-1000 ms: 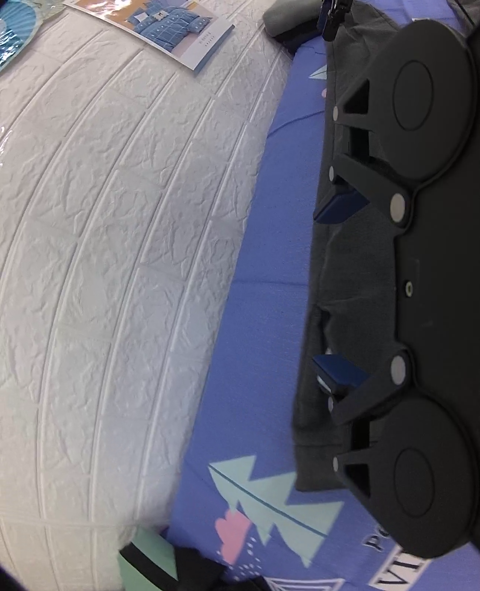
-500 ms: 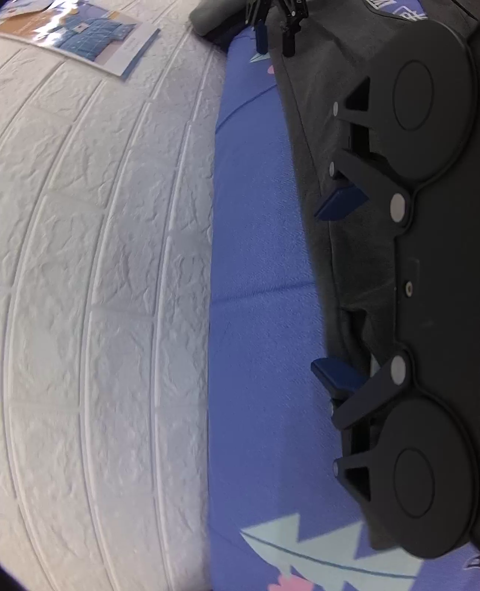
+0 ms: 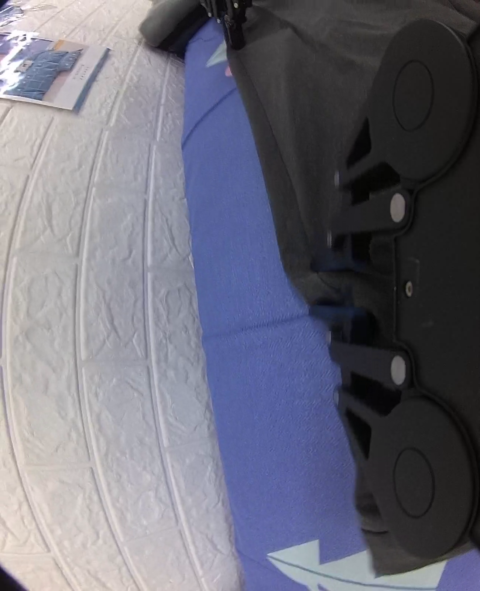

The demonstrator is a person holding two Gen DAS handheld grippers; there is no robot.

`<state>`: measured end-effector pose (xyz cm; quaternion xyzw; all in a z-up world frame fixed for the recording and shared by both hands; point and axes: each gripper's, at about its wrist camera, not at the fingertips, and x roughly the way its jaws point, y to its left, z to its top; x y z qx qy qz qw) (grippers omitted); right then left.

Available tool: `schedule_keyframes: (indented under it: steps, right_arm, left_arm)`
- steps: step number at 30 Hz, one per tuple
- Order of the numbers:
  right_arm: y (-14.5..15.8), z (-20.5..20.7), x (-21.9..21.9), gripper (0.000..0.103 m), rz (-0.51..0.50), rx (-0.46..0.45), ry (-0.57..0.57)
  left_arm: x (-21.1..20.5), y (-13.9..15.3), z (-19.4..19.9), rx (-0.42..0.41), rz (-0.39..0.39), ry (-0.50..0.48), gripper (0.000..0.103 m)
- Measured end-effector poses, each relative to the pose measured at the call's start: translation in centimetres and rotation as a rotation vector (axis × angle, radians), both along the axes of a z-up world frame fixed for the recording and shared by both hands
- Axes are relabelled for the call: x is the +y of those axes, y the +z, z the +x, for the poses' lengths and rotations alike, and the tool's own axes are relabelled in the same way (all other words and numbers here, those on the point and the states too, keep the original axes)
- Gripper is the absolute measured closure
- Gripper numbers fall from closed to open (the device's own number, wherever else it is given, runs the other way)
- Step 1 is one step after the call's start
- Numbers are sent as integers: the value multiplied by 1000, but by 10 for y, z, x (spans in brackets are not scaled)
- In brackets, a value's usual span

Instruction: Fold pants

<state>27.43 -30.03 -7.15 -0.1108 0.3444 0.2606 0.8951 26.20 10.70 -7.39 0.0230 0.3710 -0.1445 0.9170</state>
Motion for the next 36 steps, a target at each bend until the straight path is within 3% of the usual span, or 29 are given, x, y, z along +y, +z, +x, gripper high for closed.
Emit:
schedule_keyframes:
  steps: [4,9,16,21,26,28,29,31,33,34,36]
  right_arm:
    - [29,-20,-5,99,26,-58,-29]
    - [79,-58,-15,99,46,-152,-34]
    - [126,-162,-38,99,82,-250,-3]
    - [112,-254,-32,99,62,-238,17]
    - [42,-318,-31,99,87,-34,-59]
    - [13,-327,-30,94,69,39,-98]
    - [4,-329,-30,84,67,63,-119]
    - [6,-332,-33,80,98,45,-144]
    - [20,-335,-35,63,119,22,-144]
    - [26,-335,-36,59,118,-4,-143]
    - [37,-337,-37,39,85,-57,-153]
  left_arm:
    - [5,20,-9,-31,-79,88,103]
    - [5,71,-40,-136,-158,118,103]
    - [20,119,-135,-223,-293,82,102]
    - [23,104,-227,-186,-295,74,102]
    - [20,38,-292,6,-288,151,101]
    - [16,13,-304,71,-266,189,89]
    - [15,7,-307,92,-258,211,74]
    - [18,8,-315,88,-298,250,60]
    - [23,18,-319,76,-334,292,13]
    - [25,24,-321,65,-346,312,2]
    - [29,34,-326,39,-360,329,0]
